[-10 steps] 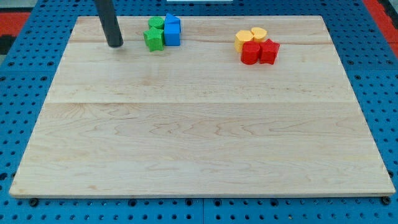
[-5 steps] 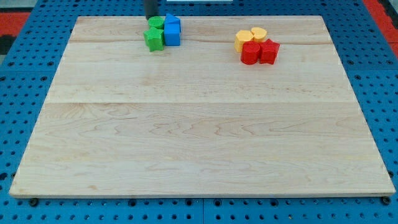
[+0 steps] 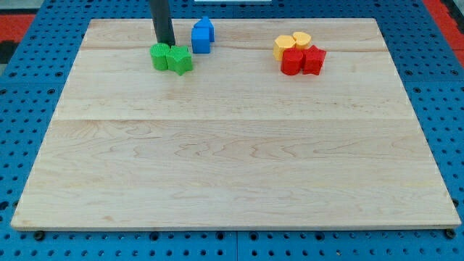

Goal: Place the green star vertically at the bottom side of the blue blocks

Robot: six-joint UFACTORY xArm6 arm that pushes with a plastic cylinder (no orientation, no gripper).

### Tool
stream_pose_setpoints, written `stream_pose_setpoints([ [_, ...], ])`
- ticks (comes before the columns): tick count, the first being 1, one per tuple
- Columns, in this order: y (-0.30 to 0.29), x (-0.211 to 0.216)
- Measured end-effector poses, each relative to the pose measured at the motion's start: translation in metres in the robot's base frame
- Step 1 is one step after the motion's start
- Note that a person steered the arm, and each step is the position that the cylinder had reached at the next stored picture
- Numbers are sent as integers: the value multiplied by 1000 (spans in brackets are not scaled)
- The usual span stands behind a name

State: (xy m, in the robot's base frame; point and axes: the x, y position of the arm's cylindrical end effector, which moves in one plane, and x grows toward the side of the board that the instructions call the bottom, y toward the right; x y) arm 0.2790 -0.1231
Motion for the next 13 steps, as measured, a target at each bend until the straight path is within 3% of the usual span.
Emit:
stream_pose_setpoints([
  [1,0,21],
  [3,19,1],
  [5,53,18],
  [8,-7,23],
  [11,3,79],
  [13,50,109],
])
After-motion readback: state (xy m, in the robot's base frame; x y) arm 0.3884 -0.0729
